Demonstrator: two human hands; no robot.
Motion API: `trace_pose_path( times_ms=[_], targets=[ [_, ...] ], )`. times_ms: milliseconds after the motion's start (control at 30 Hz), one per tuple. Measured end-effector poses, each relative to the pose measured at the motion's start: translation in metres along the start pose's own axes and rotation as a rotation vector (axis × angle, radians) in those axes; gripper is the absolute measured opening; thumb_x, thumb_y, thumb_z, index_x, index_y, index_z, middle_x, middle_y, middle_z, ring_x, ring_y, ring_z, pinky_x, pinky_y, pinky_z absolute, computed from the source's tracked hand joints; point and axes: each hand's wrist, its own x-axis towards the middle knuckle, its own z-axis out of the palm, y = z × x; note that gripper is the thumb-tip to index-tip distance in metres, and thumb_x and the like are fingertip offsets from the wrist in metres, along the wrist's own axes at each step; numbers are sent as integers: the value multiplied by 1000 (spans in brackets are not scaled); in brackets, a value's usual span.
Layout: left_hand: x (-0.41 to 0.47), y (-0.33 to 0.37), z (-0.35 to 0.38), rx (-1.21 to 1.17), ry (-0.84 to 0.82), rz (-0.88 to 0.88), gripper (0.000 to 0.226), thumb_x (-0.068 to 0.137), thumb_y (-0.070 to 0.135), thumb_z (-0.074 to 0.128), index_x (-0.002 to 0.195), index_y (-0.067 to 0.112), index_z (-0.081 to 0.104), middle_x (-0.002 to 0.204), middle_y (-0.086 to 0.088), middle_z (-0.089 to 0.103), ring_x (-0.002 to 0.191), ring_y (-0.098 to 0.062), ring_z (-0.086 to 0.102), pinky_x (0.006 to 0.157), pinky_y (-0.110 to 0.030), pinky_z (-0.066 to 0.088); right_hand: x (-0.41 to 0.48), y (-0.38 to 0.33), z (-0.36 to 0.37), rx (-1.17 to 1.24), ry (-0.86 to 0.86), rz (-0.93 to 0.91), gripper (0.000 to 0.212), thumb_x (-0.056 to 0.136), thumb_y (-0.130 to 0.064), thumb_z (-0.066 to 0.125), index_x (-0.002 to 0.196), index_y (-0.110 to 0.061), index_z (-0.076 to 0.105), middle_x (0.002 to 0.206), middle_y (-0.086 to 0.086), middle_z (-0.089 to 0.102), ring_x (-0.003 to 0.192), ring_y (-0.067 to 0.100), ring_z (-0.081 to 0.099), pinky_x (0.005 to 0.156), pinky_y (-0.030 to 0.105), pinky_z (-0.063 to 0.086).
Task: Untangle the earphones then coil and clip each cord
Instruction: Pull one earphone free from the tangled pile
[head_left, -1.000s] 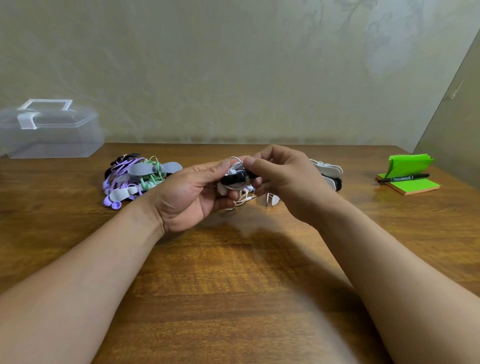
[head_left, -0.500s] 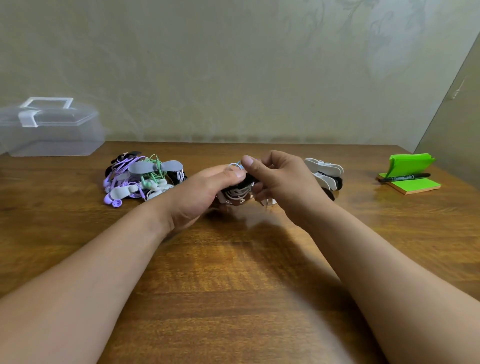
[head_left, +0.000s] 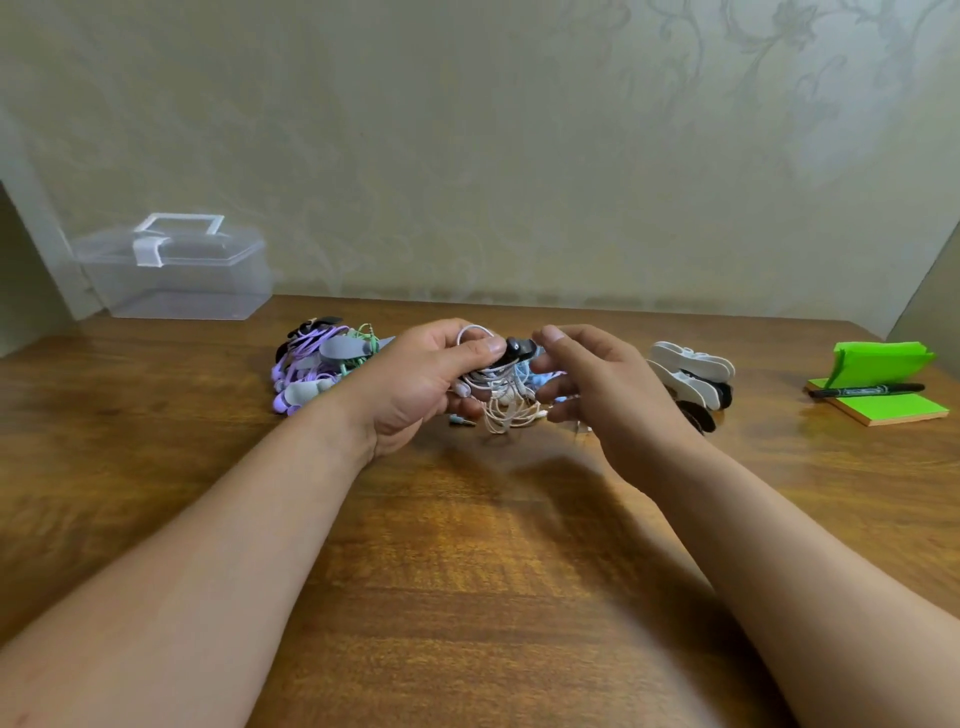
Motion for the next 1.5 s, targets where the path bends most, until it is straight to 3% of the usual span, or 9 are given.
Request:
trace_pose_path(
  times_ms=[333, 533, 733, 800, 900, 967, 1100, 1300, 1500],
  targets=[
    [-3, 45, -60, 157, 265, 55, 19, 98, 30, 69, 104, 12, 68, 87, -8, 71, 84, -23, 64, 84, -44, 50, -6, 0, 7, -82, -43, -34, 25, 106, -35, 59, 104, -17, 75, 83, -1, 73, 71, 14, 63, 68, 37, 51],
    [9, 37, -124, 375, 450, 21, 50, 82, 58, 66, 100, 13, 75, 102, -12, 77, 100, -24, 71, 105, -51, 51, -10, -2, 18, -123, -89, -46, 28, 105, -36, 59, 99, -15, 76, 78, -2, 72, 69, 13, 64, 67, 36, 52],
    [22, 0, -146, 642, 458, -69, 61, 72, 80, 55, 101, 31, 76, 112, 4, 74, 110, -20, 66, 103, -47, 52, -11, -4, 19, -129, -103, -44, 27, 105, -35, 59, 100, -15, 77, 77, -1, 72, 68, 13, 63, 65, 33, 52],
    [21, 0, -146, 597, 465, -34, 56, 77, 74, 60, 113, 34, 75, 124, 8, 71, 119, -17, 63, 105, -41, 50, -10, -3, 19, -126, -96, -44, 28, 105, -36, 58, 99, -16, 77, 78, -1, 72, 68, 13, 63, 65, 33, 52],
    [18, 3, -140, 518, 431, 10, 42, 101, 49, 59, 133, 25, 68, 135, 7, 66, 126, -12, 58, 86, -19, 44, -8, -2, 18, -131, -90, -44, 30, 106, -36, 57, 99, -16, 77, 78, -1, 72, 68, 14, 63, 65, 33, 52],
    [19, 0, -140, 518, 427, 21, 43, 105, 44, 54, 141, 22, 62, 141, 6, 62, 128, -11, 55, 82, -16, 40, -8, -2, 18, -137, -93, -44, 30, 106, -36, 56, 97, -15, 76, 79, 0, 72, 68, 14, 63, 64, 33, 52],
    [19, 3, -145, 537, 484, 39, 57, 106, 50, 50, 156, 24, 43, 153, 4, 50, 139, -14, 46, 106, -29, 35, -8, -3, 19, -147, -95, -53, 31, 108, -37, 55, 98, -16, 76, 78, 0, 72, 68, 13, 63, 64, 33, 52],
    [13, 26, -111, 710, 602, 204, 49, 92, 62, 47, 128, 34, 65, 138, 5, 57, 137, -19, 46, 114, -50, 38, 2, 0, 6, -135, 33, -53, 31, 109, -33, 51, 97, -17, 75, 79, 2, 72, 66, 14, 63, 60, 33, 50],
    [21, 20, -33, 724, 476, 365, 20, 101, 33, 58, 113, 25, 71, 120, 9, 63, 123, -16, 54, 108, -38, 42, 14, 12, -9, -148, 189, -58, 26, 107, -19, 47, 106, -24, 73, 88, 5, 74, 65, 15, 64, 58, 32, 46]
  ],
)
